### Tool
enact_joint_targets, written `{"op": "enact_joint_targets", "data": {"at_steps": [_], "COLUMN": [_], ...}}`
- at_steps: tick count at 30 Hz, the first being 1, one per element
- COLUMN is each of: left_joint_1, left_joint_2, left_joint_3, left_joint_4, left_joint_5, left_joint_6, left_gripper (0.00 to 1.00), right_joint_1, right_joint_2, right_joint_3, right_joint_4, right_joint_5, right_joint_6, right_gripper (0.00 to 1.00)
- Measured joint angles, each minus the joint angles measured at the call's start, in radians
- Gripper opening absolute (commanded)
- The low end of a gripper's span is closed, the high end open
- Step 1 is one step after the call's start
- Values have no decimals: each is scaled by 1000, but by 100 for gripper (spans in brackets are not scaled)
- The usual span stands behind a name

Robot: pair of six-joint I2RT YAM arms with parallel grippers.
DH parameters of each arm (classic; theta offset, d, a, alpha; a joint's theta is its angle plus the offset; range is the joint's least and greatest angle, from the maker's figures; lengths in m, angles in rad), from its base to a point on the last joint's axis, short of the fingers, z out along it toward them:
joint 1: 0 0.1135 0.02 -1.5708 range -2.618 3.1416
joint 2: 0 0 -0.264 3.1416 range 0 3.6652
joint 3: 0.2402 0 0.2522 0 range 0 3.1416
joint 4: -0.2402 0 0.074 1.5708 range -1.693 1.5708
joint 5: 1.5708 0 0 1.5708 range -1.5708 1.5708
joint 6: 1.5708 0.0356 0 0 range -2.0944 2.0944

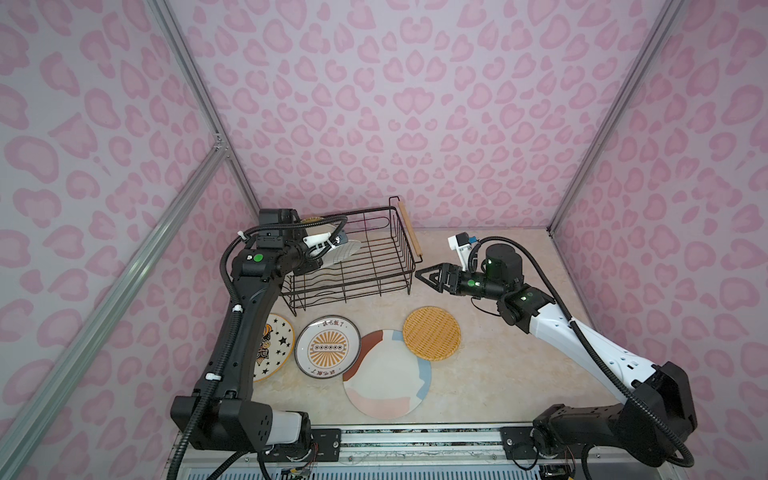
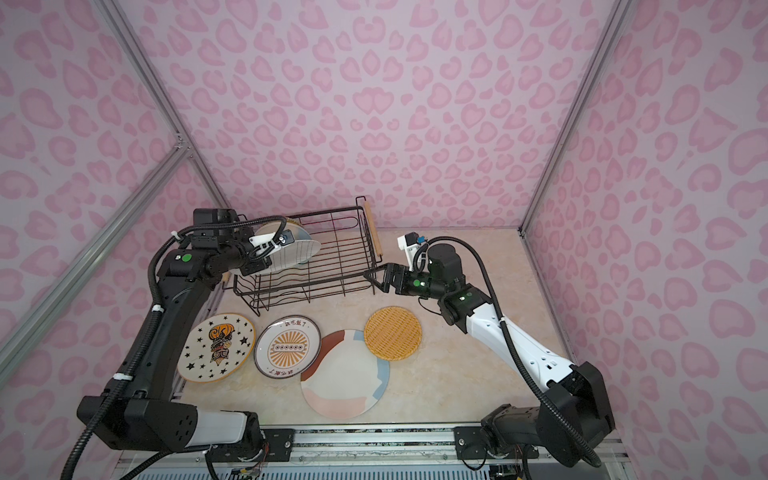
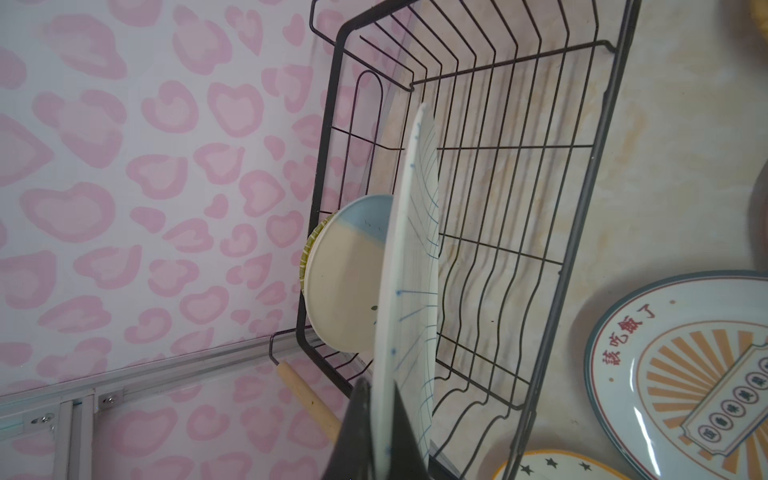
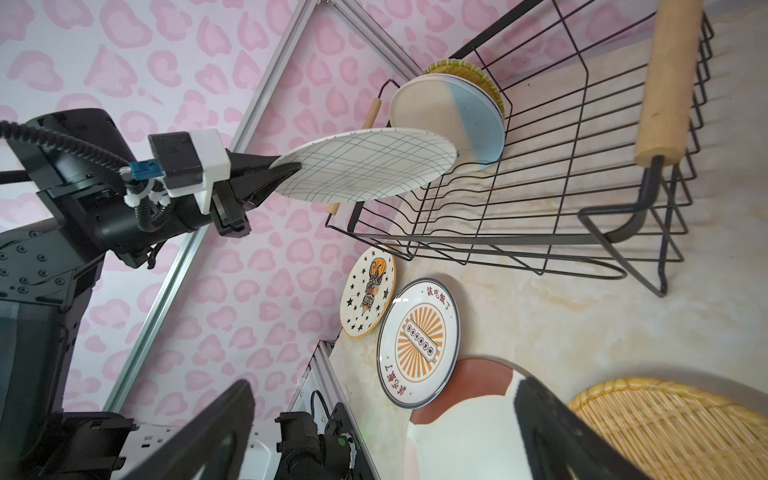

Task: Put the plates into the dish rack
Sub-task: 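Lower the plaid plate upright into the rack beside the cream-and-blue plate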

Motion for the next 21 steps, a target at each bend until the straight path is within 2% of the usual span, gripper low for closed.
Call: {"op": "enact_joint_targets", "data": {"at_steps": [13,21], "left_joint_1": [45,50], "left_joint_2": [187,229], "left_joint_3": [57,61], "left_joint_4": [30,101], "left_joint_5": [24,6], "left_joint_6": [97,109], "left_gripper": [4,4], "right_joint_1": [-8,-12], "right_joint_2": [52,48], "right_joint_3": [0,-26], "right_joint_4": [-13,5], "right_joint_5": [0,-3], "right_joint_6": [-14,-14], "right_gripper": [97,97]}}
